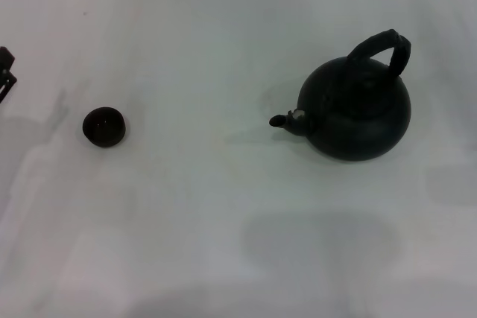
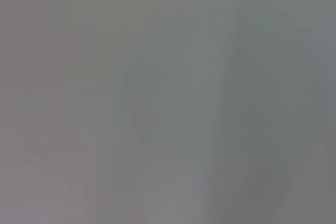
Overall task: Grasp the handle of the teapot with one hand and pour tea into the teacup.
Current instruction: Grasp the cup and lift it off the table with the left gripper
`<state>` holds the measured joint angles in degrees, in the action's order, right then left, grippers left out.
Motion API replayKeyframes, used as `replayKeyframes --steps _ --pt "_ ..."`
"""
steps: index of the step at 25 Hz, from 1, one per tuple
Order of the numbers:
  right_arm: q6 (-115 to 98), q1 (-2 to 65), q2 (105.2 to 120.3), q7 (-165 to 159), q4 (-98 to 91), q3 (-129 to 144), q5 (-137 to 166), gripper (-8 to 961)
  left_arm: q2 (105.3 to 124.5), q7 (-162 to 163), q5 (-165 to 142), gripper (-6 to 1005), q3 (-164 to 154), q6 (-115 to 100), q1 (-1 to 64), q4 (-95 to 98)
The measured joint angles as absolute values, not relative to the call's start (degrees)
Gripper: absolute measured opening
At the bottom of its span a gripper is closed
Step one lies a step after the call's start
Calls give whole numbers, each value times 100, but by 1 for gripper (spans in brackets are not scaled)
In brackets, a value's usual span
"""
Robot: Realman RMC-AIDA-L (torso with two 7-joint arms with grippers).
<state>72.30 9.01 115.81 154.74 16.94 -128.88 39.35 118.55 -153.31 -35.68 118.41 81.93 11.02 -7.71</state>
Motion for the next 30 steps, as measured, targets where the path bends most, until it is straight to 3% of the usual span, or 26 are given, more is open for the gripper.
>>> replayKeyframes --steps 13,19,25,30 --pt "7226 881 11528 15249 1657 -13066 3916 636 11933 -14714 -4017 876 11802 7550 650 -1357" --pt "7069 966 11570 15269 1474 -12981 3965 635 11983 -14659 -4039 876 11029 6791 -22 -2434" --pt "7028 1047 11575 15302 1227 -12881 3965 635 11950 -14281 -3749 877 9293 4825 -1229 -5036" --pt "7022 1053 11575 15299 1192 -12875 3972 635 11921 -14229 -3650 878 8975 4588 -1368 -5567"
